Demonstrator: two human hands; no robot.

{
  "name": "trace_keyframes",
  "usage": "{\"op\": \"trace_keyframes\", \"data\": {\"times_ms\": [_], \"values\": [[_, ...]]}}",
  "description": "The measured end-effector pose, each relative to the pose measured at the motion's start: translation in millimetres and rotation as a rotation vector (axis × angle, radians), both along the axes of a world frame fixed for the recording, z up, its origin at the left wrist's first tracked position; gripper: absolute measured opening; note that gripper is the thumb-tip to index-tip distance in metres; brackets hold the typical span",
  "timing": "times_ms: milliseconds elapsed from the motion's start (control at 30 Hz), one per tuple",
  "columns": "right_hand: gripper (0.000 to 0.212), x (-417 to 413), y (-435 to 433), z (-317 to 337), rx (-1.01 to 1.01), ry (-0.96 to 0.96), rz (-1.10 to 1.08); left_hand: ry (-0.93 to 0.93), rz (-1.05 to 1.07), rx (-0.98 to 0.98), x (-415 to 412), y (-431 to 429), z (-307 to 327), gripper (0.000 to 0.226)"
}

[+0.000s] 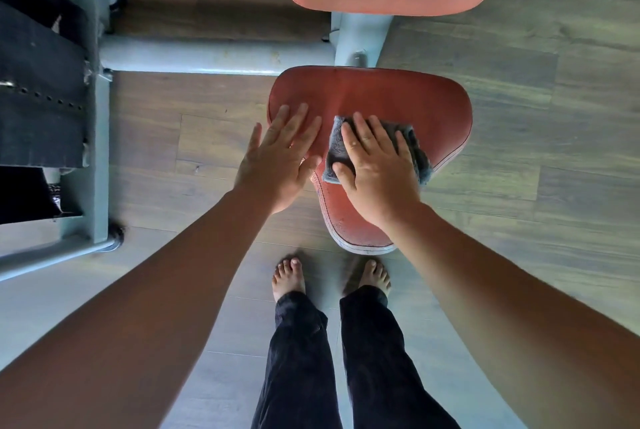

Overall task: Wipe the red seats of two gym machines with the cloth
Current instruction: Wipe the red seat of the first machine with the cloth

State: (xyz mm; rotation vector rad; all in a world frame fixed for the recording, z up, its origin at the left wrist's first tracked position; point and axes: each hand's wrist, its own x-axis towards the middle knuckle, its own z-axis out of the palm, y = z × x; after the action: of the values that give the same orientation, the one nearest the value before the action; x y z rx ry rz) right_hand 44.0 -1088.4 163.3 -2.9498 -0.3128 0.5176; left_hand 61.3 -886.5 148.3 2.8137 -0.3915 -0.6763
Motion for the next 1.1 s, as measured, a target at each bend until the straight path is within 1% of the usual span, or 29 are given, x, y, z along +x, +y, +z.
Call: {"op": "trace_keyframes", "data": {"times_ms": [133,200,267,333,400,467,533,633,700,800,867,900,1000,1100], "values": [[0.066,74,-1,-8,-0.044,0.088,-0.019,0.002,-0.012,-0.028,0,4,-2,0.066],[0.067,83,1,-13,-0.079,0.084,-0.048,0.002,-0.017,-0.030,1,7,-4,0.065],[0.068,58,4,-8,-0.067,0.035,-0.041,-0.002,-0.013,-0.040,0,7,-4,0.064],[0.067,11,4,-1,-0.034,-0.038,0.002,-0.002,-0.008,-0.044,0,5,-5,0.064],[0.066,-15,0,1,-0.007,-0.054,0.032,0.006,0.002,-0.047,0,5,-5,0.063],[0.065,2,-1,-1,-0.007,-0.024,0.043,0.012,0.000,-0.043,0,5,-5,0.063],[0.066,37,2,-7,-0.032,0.018,0.043,0.017,-0.006,-0.045,1,4,-3,0.063],[0.067,73,11,-12,-0.085,0.092,-0.035,0.022,-0.007,-0.029,2,5,-1,0.065],[0.066,58,15,-10,-0.082,0.059,-0.052,0.023,-0.005,-0.024,2,5,-1,0.064],[0.065,5,4,1,-0.044,-0.039,-0.022,0.020,0.004,-0.033,0,2,-1,0.063],[0.065,-17,-4,5,-0.027,-0.028,0.008,0.023,0.013,-0.043,-1,2,-2,0.063],[0.065,-14,-7,5,-0.020,-0.007,0.022,0.021,0.016,-0.047,-1,2,-3,0.063],[0.063,37,-12,-5,-0.049,0.002,0.055,0.007,0.021,-0.044,-1,1,-3,0.063],[0.064,95,-9,-12,-0.111,0.072,-0.037,-0.003,0.031,-0.031,1,-3,-2,0.062]]}}
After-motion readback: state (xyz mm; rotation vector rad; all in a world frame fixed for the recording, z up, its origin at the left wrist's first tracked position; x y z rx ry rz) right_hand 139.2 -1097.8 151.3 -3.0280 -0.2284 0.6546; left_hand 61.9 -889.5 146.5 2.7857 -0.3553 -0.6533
